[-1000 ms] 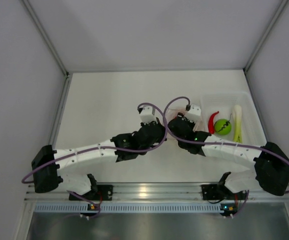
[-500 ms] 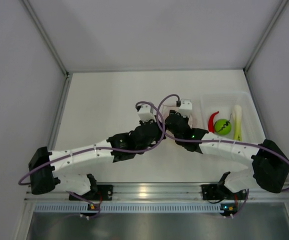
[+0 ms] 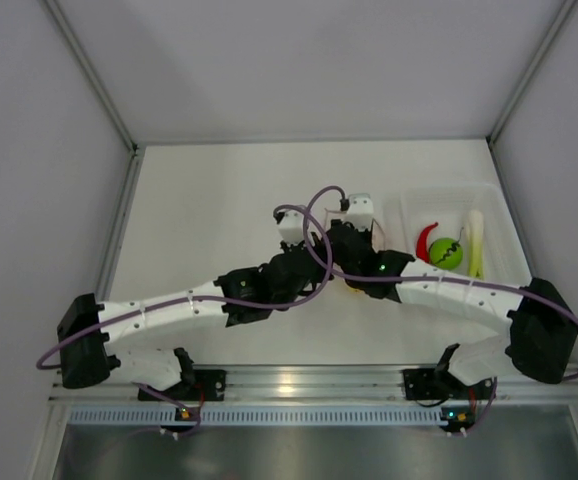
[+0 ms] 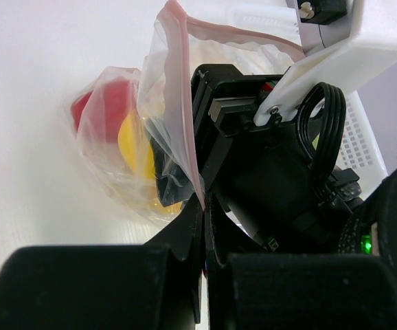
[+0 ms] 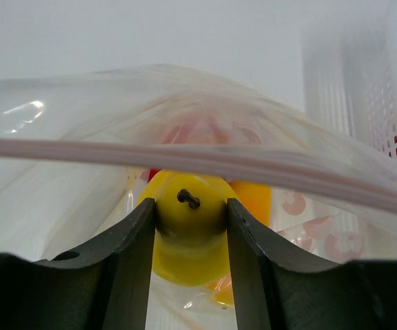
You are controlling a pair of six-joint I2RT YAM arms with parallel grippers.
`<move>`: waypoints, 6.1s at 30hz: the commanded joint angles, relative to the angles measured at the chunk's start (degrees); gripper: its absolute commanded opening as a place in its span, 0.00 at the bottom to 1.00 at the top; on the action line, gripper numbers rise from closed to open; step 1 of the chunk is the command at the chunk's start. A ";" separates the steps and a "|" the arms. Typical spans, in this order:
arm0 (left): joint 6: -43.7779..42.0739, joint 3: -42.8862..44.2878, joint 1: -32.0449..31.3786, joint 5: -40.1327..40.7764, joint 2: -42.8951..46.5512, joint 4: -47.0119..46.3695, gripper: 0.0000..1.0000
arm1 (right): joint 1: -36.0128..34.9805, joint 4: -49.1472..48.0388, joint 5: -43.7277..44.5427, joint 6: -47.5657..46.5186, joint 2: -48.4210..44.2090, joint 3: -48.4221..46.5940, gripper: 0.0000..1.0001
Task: Open the zip-top bag and remove the fake food
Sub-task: Pick up the fake fruit from the zipper food storage bag, then place the fake fruit in the bin, then pick up the fake vegetable from the zipper food storage bag.
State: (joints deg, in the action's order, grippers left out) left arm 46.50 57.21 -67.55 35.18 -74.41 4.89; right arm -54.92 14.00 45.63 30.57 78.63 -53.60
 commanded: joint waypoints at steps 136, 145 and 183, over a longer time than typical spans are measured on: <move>2.37 -2.63 5.41 -2.92 5.59 -3.48 0.00 | 23.65 20.35 -47.60 -4.29 -18.52 -19.77 0.48; 3.42 -1.66 5.32 -3.89 4.89 -3.57 0.00 | 1.93 29.67 -22.72 -0.34 -12.46 -24.27 0.29; 7.99 -4.83 5.32 -6.62 7.52 -8.14 0.00 | 4.29 18.17 -18.47 12.59 5.04 -9.95 0.15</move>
State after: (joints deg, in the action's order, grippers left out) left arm 53.47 52.82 -61.98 28.36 -69.17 1.52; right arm -51.68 36.32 26.09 41.82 84.40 -65.12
